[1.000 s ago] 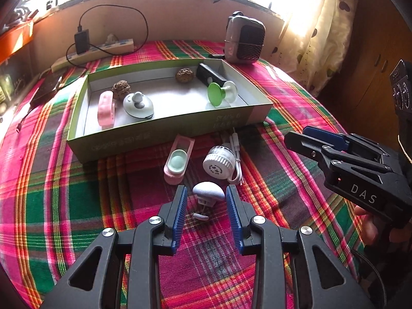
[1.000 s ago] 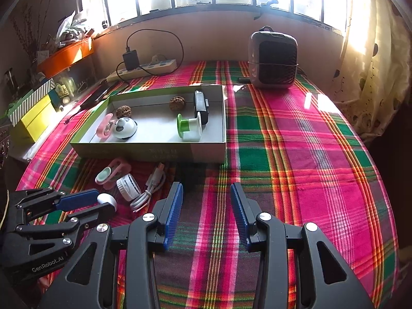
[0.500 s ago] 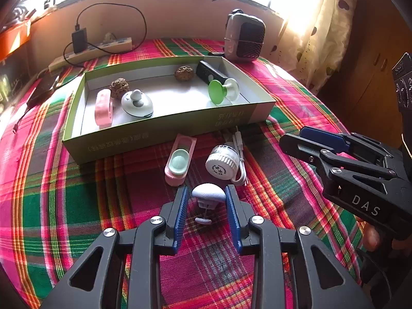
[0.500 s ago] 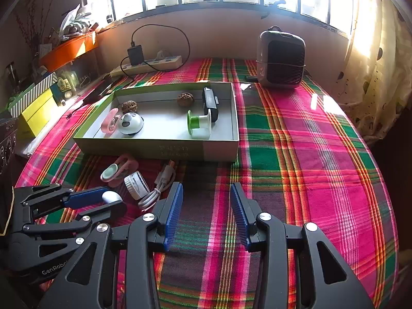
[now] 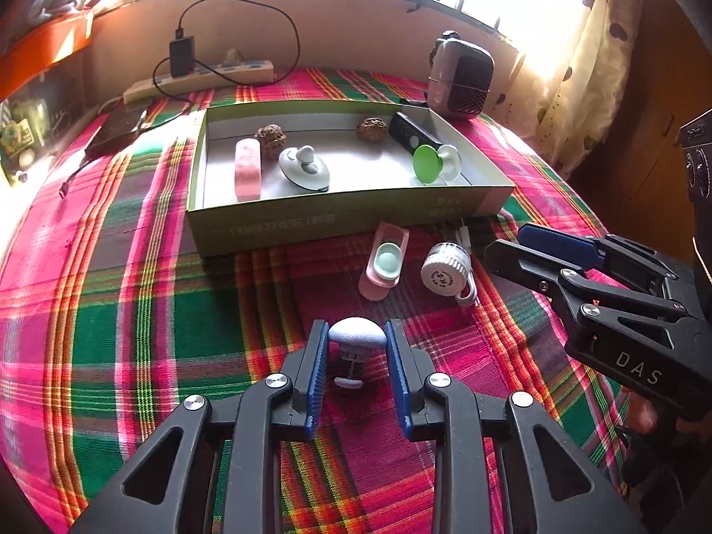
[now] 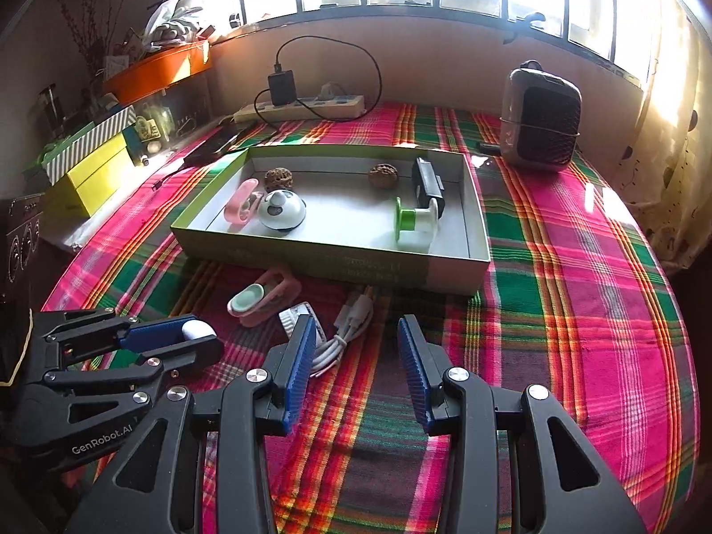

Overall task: Organize objects
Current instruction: 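Grasp the small white knob with the left tool while the right tool approaches the white brush head, then close the right tool on the white round brush head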

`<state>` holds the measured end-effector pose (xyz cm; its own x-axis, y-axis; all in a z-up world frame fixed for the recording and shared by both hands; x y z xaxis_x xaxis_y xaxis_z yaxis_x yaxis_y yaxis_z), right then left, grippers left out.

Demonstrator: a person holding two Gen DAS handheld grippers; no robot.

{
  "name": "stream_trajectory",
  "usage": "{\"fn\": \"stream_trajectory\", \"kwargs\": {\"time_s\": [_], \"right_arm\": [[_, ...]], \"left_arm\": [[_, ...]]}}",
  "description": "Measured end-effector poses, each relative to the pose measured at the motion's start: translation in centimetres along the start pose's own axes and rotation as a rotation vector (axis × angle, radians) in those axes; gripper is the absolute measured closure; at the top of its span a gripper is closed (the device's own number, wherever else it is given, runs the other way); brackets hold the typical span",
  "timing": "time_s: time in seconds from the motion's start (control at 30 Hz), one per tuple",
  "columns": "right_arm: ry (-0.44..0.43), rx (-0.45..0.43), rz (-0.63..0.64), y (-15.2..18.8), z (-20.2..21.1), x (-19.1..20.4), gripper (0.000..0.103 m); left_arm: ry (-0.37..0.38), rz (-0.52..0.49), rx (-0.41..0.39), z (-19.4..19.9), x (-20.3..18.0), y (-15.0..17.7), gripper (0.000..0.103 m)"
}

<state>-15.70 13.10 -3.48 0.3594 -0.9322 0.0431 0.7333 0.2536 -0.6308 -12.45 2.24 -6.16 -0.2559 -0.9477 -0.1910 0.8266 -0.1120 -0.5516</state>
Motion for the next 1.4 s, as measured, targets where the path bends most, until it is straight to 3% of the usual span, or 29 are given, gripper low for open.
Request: {"fn": "stream_trajectory", "kwargs": {"time_s": [0.5, 1.4], "right_arm": [[-0.081, 0.040, 0.098, -0.3, -2.1, 3.1, 0.063], [-0.096, 0.085, 0.101, 0.3, -3.9, 3.4, 0.063]], "left_arm": [[-0.009, 0.042, -0.010, 0.4, 2.1, 0.1, 0.079], [-0.004, 0.045, -0.013, 0.3, 2.2, -0.1, 0.079]]}}
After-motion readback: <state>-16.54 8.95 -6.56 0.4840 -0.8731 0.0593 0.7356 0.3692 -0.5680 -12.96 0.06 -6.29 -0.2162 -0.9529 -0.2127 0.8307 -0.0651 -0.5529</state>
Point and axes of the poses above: each gripper's, at about its wrist camera, not at the fingertips, and z roughly against the way its jaws point, x to its left, y to its underside, the point moved 9 cm from there along -z, roughly the way its jaws point, and after that the axes turned 5 degrees about x, right-handed, at the moved point
